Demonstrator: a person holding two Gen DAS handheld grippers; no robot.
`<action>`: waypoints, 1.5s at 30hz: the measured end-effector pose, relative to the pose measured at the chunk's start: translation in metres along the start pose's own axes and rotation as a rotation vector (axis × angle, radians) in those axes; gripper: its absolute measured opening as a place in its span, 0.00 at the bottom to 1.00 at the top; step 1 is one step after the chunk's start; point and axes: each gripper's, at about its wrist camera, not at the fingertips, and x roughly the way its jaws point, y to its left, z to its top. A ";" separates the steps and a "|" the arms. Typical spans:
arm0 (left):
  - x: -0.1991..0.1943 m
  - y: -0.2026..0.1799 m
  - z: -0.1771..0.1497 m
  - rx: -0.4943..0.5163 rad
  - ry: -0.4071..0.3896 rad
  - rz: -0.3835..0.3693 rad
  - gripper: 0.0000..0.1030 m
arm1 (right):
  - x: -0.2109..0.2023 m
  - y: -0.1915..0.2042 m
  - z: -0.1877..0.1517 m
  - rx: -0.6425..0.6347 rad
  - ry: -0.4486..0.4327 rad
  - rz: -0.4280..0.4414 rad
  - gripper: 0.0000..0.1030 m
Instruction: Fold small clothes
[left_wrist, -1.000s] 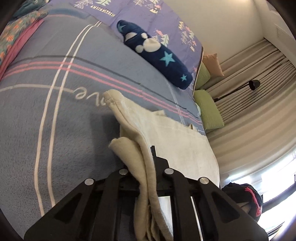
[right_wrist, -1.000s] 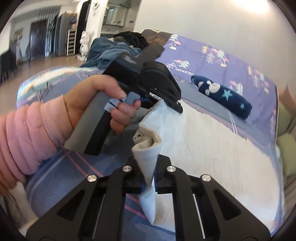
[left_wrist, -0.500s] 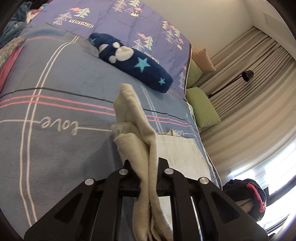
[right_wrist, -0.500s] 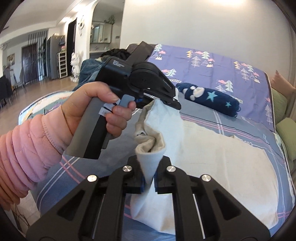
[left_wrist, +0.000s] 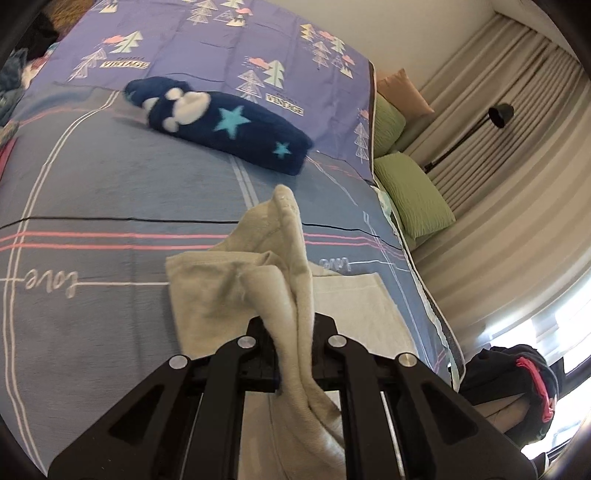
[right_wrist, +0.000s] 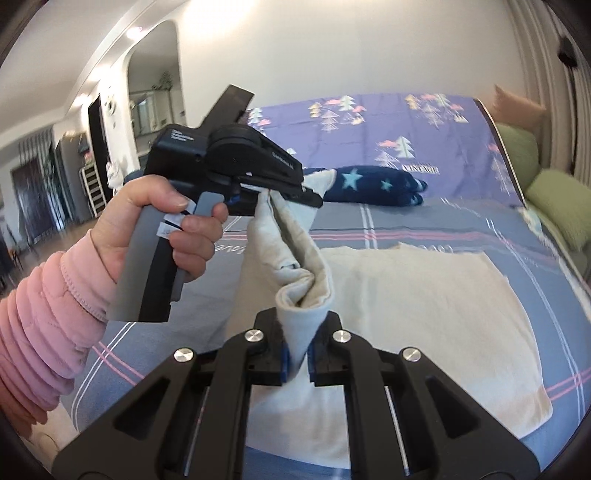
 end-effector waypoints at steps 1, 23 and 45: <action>0.005 -0.010 0.001 0.011 0.002 0.005 0.07 | -0.003 -0.009 -0.001 0.017 -0.005 -0.005 0.07; 0.125 -0.138 -0.014 0.154 0.163 0.032 0.08 | -0.044 -0.138 -0.039 0.288 -0.008 -0.076 0.07; 0.190 -0.199 -0.044 0.312 0.237 0.103 0.09 | -0.072 -0.191 -0.069 0.490 0.031 -0.124 0.06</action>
